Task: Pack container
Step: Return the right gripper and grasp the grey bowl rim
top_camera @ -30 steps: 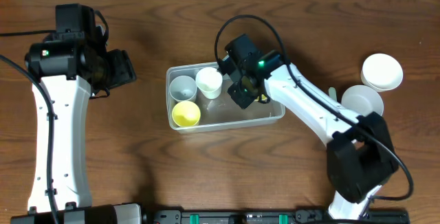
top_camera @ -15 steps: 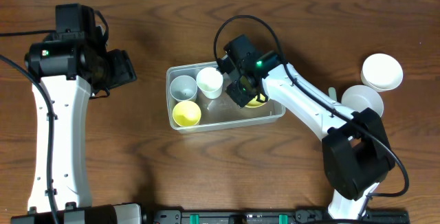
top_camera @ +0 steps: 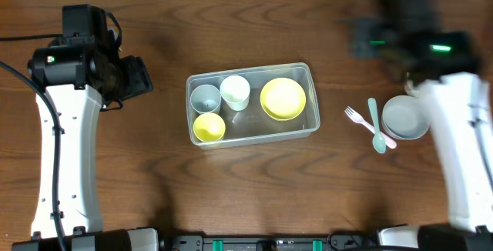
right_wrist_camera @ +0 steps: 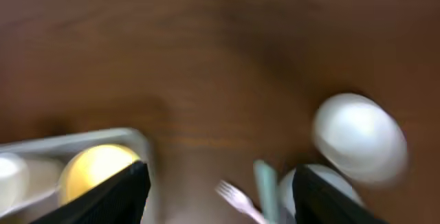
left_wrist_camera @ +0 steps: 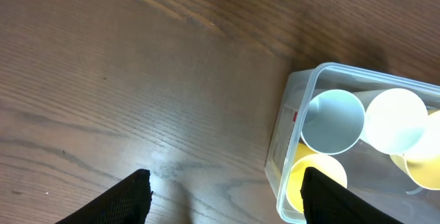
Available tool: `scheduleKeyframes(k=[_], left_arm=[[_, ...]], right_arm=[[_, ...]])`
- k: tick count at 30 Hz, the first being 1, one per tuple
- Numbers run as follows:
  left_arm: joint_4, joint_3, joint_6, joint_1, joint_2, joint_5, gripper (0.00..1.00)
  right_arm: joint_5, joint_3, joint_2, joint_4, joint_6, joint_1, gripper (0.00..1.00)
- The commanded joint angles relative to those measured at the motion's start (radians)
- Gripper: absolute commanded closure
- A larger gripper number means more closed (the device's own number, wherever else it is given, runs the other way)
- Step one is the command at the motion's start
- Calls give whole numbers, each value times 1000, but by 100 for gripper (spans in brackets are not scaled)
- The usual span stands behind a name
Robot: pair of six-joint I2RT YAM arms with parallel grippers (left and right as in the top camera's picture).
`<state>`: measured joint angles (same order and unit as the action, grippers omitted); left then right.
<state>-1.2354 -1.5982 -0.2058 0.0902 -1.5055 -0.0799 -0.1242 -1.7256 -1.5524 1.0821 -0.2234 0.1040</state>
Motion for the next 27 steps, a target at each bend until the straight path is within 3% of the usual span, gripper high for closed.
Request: scheduleKeyframes(k=[1, 7, 18, 21, 27], left_arm=[[-6, 4, 2, 5, -2, -7, 29], [-6, 4, 1, 5, -2, -7, 29], [-6, 4, 2, 5, -2, -7, 29], [-7, 4, 2, 5, -2, -7, 29], [-7, 4, 1, 5, -2, -7, 29]], right_arm=[[-5, 53, -67, 76, -166, -115, 32], [54, 246, -135, 31, -165, -243, 33], [58, 484, -306, -139, -161, -247, 37], [57, 492, -320, -150, -161, -247, 48], [58, 491, -318, -167, -161, -247, 87]])
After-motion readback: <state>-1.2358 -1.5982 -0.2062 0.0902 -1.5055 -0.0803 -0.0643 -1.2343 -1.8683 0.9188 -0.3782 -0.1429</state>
